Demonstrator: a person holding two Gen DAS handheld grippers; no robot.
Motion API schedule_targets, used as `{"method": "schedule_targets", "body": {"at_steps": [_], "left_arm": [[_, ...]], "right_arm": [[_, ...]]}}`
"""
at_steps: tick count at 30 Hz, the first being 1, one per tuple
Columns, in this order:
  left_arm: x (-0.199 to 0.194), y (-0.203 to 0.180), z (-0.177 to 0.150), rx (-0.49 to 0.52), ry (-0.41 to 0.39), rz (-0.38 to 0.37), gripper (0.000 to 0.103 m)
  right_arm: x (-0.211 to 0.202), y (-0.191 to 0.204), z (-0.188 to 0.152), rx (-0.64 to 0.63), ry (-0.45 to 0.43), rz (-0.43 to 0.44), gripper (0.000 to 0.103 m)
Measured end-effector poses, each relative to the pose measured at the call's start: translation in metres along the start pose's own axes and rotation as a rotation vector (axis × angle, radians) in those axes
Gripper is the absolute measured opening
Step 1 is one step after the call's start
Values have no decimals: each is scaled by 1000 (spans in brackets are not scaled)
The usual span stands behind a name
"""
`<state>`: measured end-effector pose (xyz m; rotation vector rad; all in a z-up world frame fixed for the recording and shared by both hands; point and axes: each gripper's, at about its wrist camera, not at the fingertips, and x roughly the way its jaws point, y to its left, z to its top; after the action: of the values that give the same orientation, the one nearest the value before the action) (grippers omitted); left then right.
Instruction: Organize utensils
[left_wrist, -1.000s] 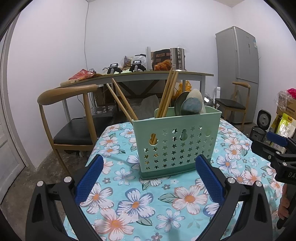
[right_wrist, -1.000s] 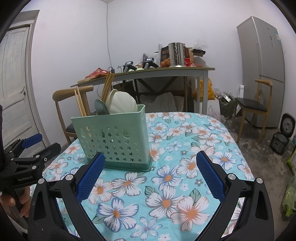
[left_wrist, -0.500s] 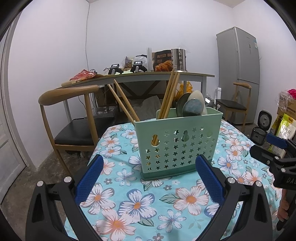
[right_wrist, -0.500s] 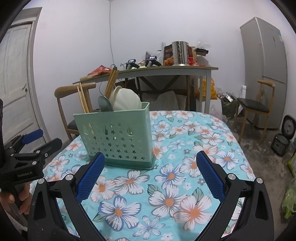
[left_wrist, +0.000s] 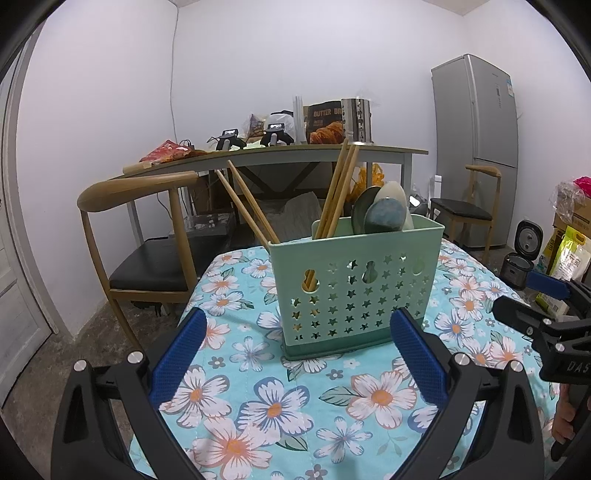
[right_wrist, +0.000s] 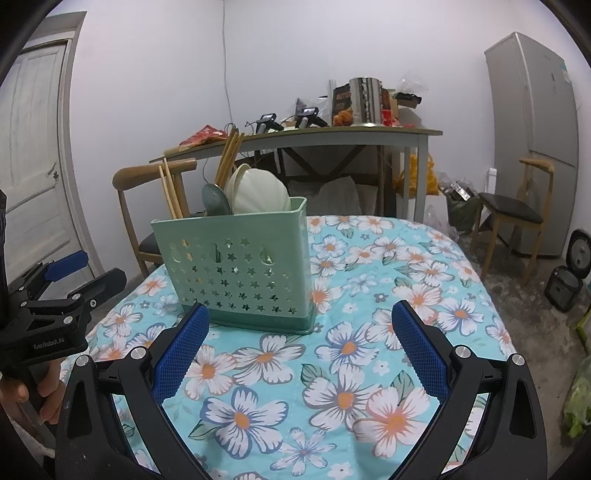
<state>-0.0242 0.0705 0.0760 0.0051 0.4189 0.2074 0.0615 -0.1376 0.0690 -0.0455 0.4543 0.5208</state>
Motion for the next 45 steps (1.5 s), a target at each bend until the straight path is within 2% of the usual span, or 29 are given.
{"method": "schedule_targets", "body": {"at_steps": [45], "left_arm": [[0,-1,1,-10,11,-24,97]], "right_arm": [[1,15,-1,-29,-2,18,95]]}}
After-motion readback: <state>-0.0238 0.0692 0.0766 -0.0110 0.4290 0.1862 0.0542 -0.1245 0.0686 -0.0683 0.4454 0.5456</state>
